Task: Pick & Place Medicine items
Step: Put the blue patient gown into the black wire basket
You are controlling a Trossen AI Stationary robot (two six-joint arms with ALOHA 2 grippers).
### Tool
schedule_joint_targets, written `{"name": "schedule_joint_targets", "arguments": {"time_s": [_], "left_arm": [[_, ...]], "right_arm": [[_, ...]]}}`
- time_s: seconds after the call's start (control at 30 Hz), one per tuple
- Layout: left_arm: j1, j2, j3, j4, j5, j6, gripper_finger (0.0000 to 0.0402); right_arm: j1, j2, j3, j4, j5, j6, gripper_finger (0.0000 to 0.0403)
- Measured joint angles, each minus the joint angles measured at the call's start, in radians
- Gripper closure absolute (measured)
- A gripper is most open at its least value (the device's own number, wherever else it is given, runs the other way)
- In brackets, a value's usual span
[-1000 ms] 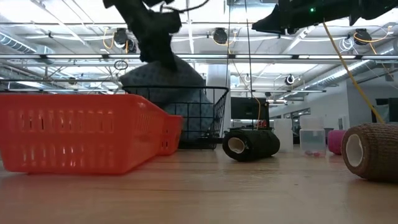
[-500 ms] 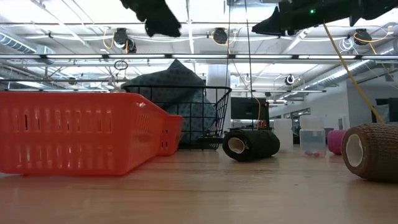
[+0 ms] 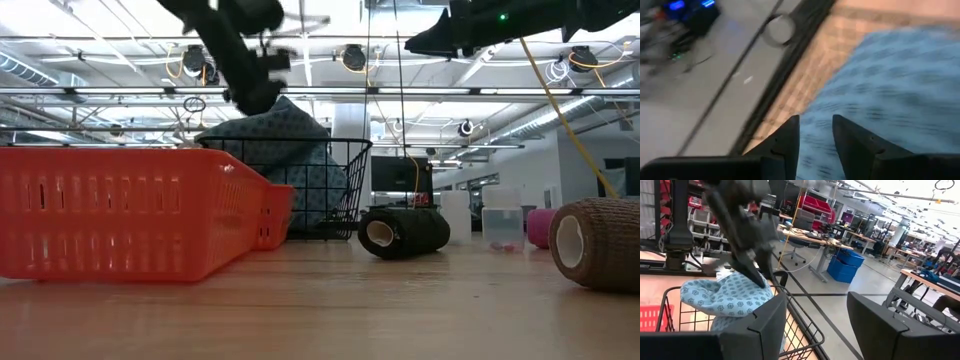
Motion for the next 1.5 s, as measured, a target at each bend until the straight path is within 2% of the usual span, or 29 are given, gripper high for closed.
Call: {"name": "schedule_joint_targets", "arguments": {"time_s": [0.07, 0.27, 0.33, 0.47, 0.67, 0.83, 0.97, 1.1, 1.3, 1.5], "left_arm": [[0.006, 0.04, 0.0, -0.009, -0.003, -0.006, 0.0289], [0.002, 0.054, -0.001, -0.029, 0.386, 0.021, 0.0314], [0.0, 0.037, -0.001, -0.03, 0.467, 0.015, 0.0322], [-0.002, 0.006, -0.001, -0.02, 0.563, -0.006, 0.0338], [-0.018, -0.009, 0.0, 0.034, 0.586, -0.066, 0.036], [-0.056, 0.06, -0.001, 0.048, 0.583, -0.067, 0.0381], [-0.075, 0.133, 0.0, 0.095, 0.51, -0.073, 0.0397], [-0.06, 0.194, 0.0, 0.07, 0.419, -0.11, 0.0387], [-0.015, 0.283, 0.0, 0.077, 0.41, -0.178, 0.0371], [0.029, 0.342, 0.0, 0.082, 0.407, -0.197, 0.0392]], "right_arm": [[0.0, 0.0, 0.0, 0.0, 0.0, 0.0, 0.0205], [0.0, 0.0, 0.0, 0.0, -0.001, 0.0, 0.0204], [0.0, 0.0, 0.0, 0.0, -0.001, 0.0, 0.0204], [0.0, 0.0, 0.0, 0.0, 0.0, 0.0, 0.0204], [0.0, 0.0, 0.0, 0.0, 0.001, 0.0, 0.0204], [0.0, 0.0, 0.0, 0.0, 0.004, -0.004, 0.0204], [0.0, 0.0, 0.0, -0.001, 0.004, -0.007, 0.0204], [0.0, 0.0, 0.0, -0.001, 0.004, -0.007, 0.0204], [0.0, 0.0, 0.0, -0.001, 0.004, -0.005, 0.0204], [0.0, 0.0, 0.0, -0.001, 0.005, -0.004, 0.0206]]}}
